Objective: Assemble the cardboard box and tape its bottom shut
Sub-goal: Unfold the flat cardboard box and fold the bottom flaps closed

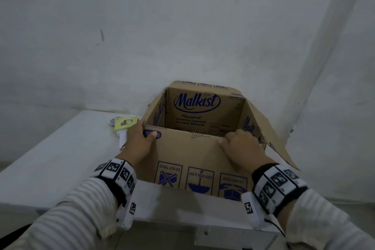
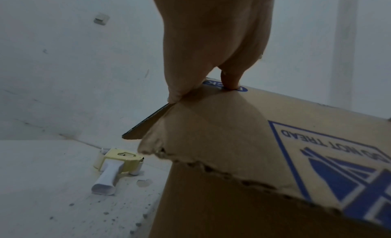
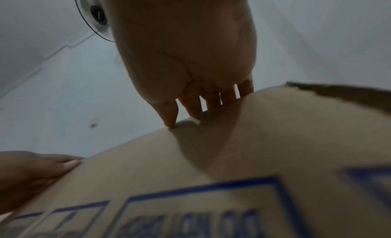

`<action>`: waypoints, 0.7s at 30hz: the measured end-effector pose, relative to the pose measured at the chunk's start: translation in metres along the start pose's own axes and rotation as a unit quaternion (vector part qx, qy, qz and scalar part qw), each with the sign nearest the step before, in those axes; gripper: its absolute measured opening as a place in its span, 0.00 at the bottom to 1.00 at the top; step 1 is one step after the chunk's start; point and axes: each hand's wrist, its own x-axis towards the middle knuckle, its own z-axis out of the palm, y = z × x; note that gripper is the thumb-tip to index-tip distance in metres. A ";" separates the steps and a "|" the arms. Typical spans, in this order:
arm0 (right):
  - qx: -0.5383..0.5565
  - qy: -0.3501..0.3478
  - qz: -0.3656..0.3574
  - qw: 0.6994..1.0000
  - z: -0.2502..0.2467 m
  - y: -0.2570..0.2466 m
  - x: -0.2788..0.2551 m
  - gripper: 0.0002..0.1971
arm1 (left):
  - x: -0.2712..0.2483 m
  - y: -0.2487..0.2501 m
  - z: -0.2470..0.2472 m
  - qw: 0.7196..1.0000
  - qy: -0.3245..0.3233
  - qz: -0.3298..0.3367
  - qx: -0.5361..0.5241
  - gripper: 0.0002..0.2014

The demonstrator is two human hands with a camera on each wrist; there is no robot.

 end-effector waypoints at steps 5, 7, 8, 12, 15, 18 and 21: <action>-0.024 -0.020 -0.075 0.997 0.008 -0.069 0.003 0.22 | -0.006 0.000 -0.008 1.000 -0.012 0.002 -0.002 0.32; -0.019 -0.020 -0.088 0.996 0.012 -0.096 0.010 0.22 | -0.009 -0.002 -0.011 1.000 -0.026 0.006 -0.003 0.30; -0.017 -0.018 -0.095 0.995 0.015 -0.109 0.013 0.22 | -0.010 -0.003 -0.013 0.999 -0.036 0.014 -0.006 0.28; 0.013 0.010 -0.121 0.993 0.027 -0.153 0.020 0.19 | -0.013 -0.008 -0.024 0.998 -0.038 0.043 -0.013 0.23; 0.037 0.041 -0.103 0.993 0.036 -0.163 0.023 0.15 | -0.006 -0.024 -0.030 1.000 -0.003 0.012 -0.017 0.21; 0.048 0.046 -0.090 0.994 0.039 -0.162 0.026 0.14 | 0.001 -0.036 -0.031 0.998 0.000 -0.044 -0.039 0.07; 0.047 0.051 -0.081 0.994 0.039 -0.164 0.028 0.12 | 0.011 -0.041 -0.032 0.984 -0.053 -0.103 -0.135 0.12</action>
